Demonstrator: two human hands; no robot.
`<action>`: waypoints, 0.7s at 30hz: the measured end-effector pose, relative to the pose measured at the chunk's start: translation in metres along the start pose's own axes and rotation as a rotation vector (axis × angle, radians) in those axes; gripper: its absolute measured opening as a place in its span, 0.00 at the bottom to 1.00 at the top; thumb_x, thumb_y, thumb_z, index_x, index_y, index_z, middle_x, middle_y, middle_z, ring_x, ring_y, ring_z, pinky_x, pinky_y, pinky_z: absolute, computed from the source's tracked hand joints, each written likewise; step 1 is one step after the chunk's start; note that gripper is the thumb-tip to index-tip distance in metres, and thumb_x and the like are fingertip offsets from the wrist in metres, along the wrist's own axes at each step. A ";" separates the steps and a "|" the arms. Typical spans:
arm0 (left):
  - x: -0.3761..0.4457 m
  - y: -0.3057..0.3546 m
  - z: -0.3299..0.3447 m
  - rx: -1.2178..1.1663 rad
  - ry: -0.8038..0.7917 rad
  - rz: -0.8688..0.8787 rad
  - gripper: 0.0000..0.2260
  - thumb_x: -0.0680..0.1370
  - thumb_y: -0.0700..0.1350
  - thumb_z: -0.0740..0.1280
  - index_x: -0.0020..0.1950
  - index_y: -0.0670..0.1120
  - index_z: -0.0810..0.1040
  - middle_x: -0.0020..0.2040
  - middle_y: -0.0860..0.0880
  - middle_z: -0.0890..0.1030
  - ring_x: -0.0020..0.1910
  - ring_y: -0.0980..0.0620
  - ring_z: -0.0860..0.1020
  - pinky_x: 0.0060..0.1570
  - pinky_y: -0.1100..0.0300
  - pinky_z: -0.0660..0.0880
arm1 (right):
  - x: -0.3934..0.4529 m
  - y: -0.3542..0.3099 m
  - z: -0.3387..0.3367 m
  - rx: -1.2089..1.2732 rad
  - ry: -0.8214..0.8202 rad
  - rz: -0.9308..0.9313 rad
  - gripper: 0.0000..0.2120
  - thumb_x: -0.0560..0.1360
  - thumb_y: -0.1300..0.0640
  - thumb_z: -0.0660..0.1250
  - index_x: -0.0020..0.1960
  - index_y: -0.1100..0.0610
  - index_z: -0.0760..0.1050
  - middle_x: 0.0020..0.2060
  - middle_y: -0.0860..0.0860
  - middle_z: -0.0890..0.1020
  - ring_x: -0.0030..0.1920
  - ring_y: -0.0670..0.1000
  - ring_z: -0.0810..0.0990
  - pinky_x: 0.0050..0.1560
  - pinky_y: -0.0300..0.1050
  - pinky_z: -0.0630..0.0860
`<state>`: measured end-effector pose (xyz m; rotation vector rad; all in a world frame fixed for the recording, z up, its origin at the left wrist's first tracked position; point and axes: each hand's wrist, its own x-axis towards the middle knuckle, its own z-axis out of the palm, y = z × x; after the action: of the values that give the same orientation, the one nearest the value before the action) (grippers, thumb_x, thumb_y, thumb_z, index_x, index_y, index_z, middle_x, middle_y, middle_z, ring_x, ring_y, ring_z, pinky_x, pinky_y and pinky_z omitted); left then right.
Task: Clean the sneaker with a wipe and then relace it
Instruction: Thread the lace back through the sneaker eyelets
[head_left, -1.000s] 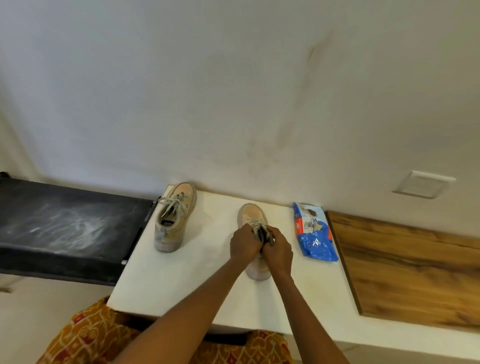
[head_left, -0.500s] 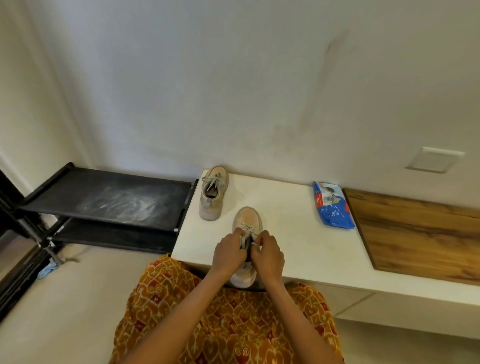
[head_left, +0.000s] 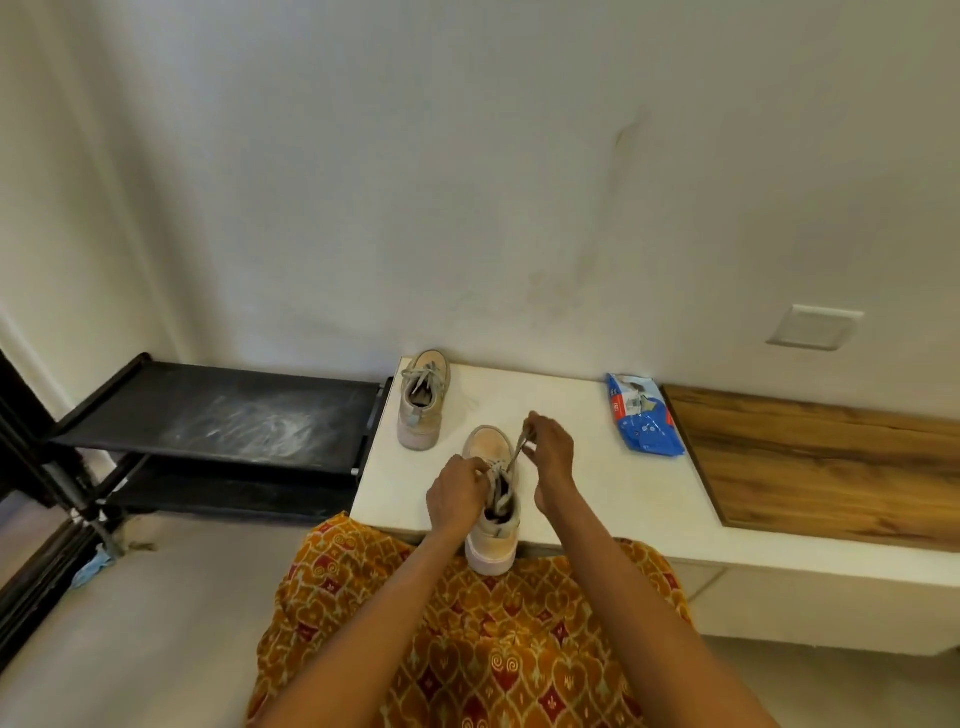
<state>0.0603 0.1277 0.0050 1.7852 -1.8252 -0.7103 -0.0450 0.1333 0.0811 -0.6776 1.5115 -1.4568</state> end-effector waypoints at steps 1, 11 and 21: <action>0.005 0.001 -0.002 -0.163 -0.038 -0.050 0.09 0.78 0.44 0.60 0.55 0.45 0.78 0.53 0.45 0.77 0.51 0.46 0.77 0.44 0.58 0.70 | 0.000 -0.009 -0.001 0.033 0.013 -0.027 0.10 0.77 0.58 0.62 0.37 0.57 0.72 0.36 0.51 0.74 0.39 0.48 0.72 0.43 0.42 0.70; 0.039 0.058 -0.089 -0.893 -0.055 -0.084 0.12 0.75 0.34 0.53 0.33 0.43 0.68 0.32 0.46 0.72 0.33 0.50 0.71 0.37 0.59 0.69 | 0.004 -0.077 -0.018 0.033 0.065 -0.149 0.14 0.80 0.52 0.58 0.37 0.55 0.70 0.30 0.50 0.71 0.32 0.46 0.71 0.39 0.40 0.72; 0.069 0.134 -0.146 -0.837 -0.037 0.160 0.18 0.83 0.45 0.53 0.36 0.43 0.72 0.37 0.46 0.75 0.36 0.51 0.74 0.41 0.59 0.73 | 0.009 -0.105 0.013 -0.281 -0.203 -0.304 0.18 0.82 0.50 0.51 0.48 0.58 0.76 0.30 0.50 0.70 0.30 0.45 0.67 0.29 0.36 0.65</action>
<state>0.0555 0.0563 0.2026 1.0650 -1.3520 -1.2136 -0.0580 0.1029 0.1820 -1.2321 1.5137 -1.3550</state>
